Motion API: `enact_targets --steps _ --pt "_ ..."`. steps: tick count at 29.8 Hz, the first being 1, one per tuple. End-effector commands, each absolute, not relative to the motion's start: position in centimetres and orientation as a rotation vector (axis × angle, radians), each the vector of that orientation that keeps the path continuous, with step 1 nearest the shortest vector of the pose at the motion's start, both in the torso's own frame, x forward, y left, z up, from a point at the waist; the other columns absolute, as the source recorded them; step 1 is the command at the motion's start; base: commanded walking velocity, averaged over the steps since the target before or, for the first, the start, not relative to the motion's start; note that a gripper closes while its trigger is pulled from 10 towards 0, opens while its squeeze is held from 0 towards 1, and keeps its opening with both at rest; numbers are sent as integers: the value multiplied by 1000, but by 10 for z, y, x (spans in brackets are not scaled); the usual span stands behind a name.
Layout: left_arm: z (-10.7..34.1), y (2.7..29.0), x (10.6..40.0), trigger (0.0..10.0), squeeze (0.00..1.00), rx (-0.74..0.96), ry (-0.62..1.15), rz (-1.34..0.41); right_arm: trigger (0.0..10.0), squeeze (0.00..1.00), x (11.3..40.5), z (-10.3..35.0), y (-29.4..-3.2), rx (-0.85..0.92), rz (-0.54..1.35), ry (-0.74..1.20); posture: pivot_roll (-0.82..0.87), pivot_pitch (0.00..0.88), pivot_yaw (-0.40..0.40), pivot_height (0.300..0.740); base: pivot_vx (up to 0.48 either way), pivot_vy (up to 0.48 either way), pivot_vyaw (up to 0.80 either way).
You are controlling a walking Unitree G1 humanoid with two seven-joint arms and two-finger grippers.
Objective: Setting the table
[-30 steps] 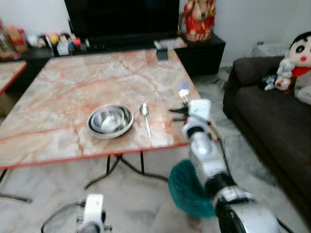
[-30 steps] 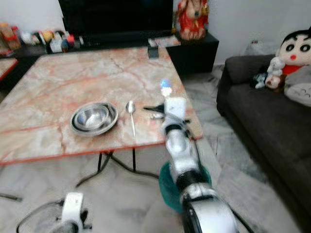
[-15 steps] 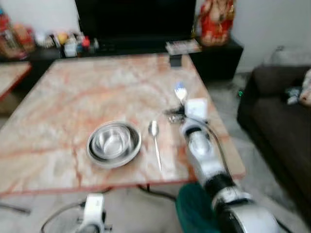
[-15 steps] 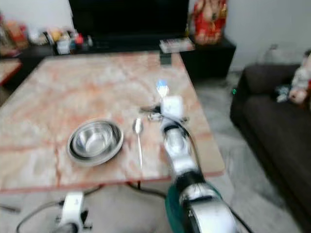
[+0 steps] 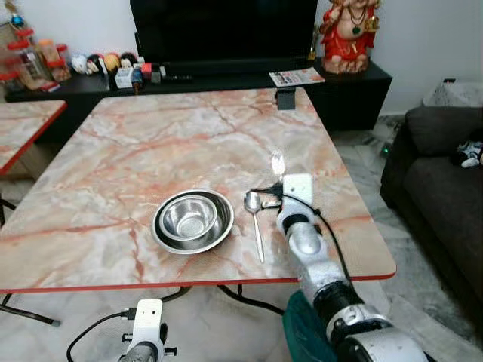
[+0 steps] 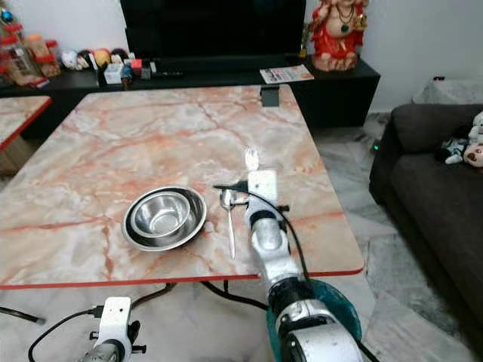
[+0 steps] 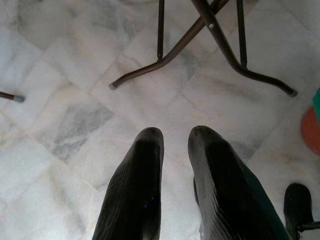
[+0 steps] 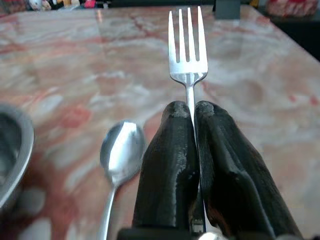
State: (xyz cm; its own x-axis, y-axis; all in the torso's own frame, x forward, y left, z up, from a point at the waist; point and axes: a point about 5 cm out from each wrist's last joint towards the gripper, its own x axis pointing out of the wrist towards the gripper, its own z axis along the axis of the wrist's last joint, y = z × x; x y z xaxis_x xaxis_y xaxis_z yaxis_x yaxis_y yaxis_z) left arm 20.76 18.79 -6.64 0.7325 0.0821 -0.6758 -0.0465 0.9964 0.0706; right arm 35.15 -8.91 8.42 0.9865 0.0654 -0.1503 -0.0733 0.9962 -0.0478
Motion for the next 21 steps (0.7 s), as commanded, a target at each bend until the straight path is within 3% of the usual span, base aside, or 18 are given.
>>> enact_targets --steps 1,21 --pt "-69 189 203 10000 0 48 767 68 10000 0 353 87 -89 -50 70 150 -29 0 55 740 0 0 0" --pt "-71 185 202 10000 0 56 785 36 10000 0 339 58 -84 -52 88 316 -32 0 58 740 0 0 0"
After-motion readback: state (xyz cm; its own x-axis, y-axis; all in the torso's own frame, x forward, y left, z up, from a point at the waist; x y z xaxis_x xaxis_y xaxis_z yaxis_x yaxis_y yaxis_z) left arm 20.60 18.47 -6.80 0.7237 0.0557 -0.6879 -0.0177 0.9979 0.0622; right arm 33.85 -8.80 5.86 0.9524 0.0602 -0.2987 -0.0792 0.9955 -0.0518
